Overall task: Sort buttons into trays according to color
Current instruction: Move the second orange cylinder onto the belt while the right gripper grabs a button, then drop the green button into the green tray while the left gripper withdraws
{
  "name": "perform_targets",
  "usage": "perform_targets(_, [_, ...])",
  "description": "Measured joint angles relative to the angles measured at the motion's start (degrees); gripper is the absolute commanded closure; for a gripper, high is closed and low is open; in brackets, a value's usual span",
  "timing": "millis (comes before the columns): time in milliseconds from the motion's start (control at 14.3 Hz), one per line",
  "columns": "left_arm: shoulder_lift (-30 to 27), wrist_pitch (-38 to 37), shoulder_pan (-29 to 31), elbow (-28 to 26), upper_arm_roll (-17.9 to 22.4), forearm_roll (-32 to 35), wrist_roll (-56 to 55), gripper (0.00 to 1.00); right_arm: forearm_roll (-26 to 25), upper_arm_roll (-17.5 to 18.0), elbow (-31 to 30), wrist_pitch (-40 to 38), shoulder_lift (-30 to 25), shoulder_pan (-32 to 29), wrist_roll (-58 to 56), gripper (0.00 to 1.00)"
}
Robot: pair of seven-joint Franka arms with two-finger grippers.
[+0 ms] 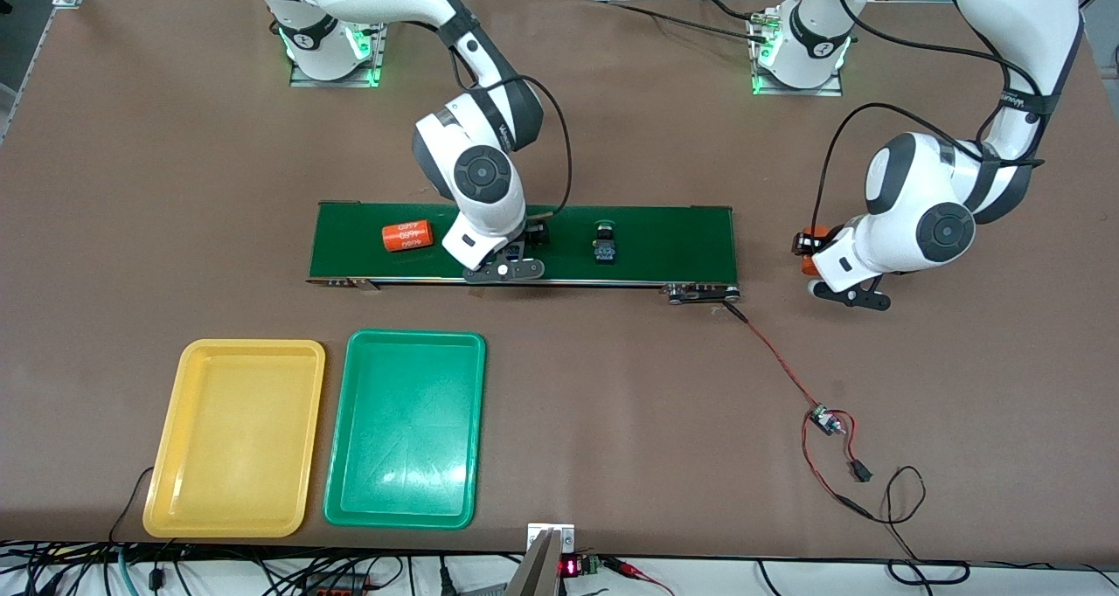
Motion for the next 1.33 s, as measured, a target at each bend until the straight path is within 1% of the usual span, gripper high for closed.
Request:
perform_targets(70, [0.03, -0.12, -0.35, 0.17, -0.43, 0.00, 3.46, 0.96, 0.00, 0.01, 0.01, 0.48, 0.76, 0.38, 0.00, 0.45])
perform_targets(140, [0.07, -0.12, -0.78, 0.15, -1.09, 0.00, 6.45, 0.96, 0.00, 0.01, 0.02, 0.71, 1.36, 0.80, 0.00, 0.63])
perform_targets(210, [0.12, -0.12, -1.24, 0.15, -1.89, -0.01, 9.12, 0.97, 0.00, 0.01, 0.06, 0.80, 1.63, 1.10, 0.11, 0.78])
perform_targets(350, [0.14, -0.12, -1.92, 0.15, -4.10, -0.01, 14.66, 0.98, 0.00, 0.00, 0.63, 0.74, 1.56, 1.24, 1.80, 0.91])
perform_targets(490, [0.14, -0.14, -2.47, 0.14, -5.82, -0.01, 21.82, 0.98, 0.00, -0.06, 1.77, 0.16, 1.24, 1.25, 3.80, 0.94])
perform_targets(700, [0.51, -0.14, -3.36, -0.08, -7.61, -0.01, 32.55, 0.98, -0.01, -1.23, 5.71, -4.95, 0.22, 0.99, 4.47, 0.94])
perform_targets(910, [1.69, 1.85, -4.81, -0.20, -10.60, -0.02, 35.29, 0.98, -0.03, -4.95, 10.15, -9.95, -1.49, -0.59, 4.56, 0.95])
perform_targets(980, [2.22, 3.55, -5.26, -0.30, -11.58, -0.02, 35.35, 0.98, -0.05, -6.50, 10.80, -10.39, -1.90, -1.64, 4.55, 0.95])
perform_targets(1119, [3.50, 6.98, -6.82, -0.50, -12.29, -0.02, 35.49, 0.98, -0.12, -9.81, 11.11, -10.30, -1.87, -4.59, 4.21, 0.98])
perform_targets(1189, [4.16, 8.15, -7.62, -0.56, -12.32, -0.02, 35.64, 0.86, -0.12, -10.77, 11.12, -9.71, -1.47, -6.68, 3.31, 1.00])
perform_targets(1259, [4.51, 8.68, -8.26, -0.54, -12.32, -0.01, 35.85, 0.27, -0.12, -11.18, 11.21, -8.85, -0.92, -9.12, 1.99, 1.00])
perform_targets(1329, [4.52, 8.83, -8.69, -0.47, -12.32, -0.01, 36.06, 0.00, -0.11, -11.21, 11.37, -8.33, -0.24, -11.62, 0.62, 1.00])
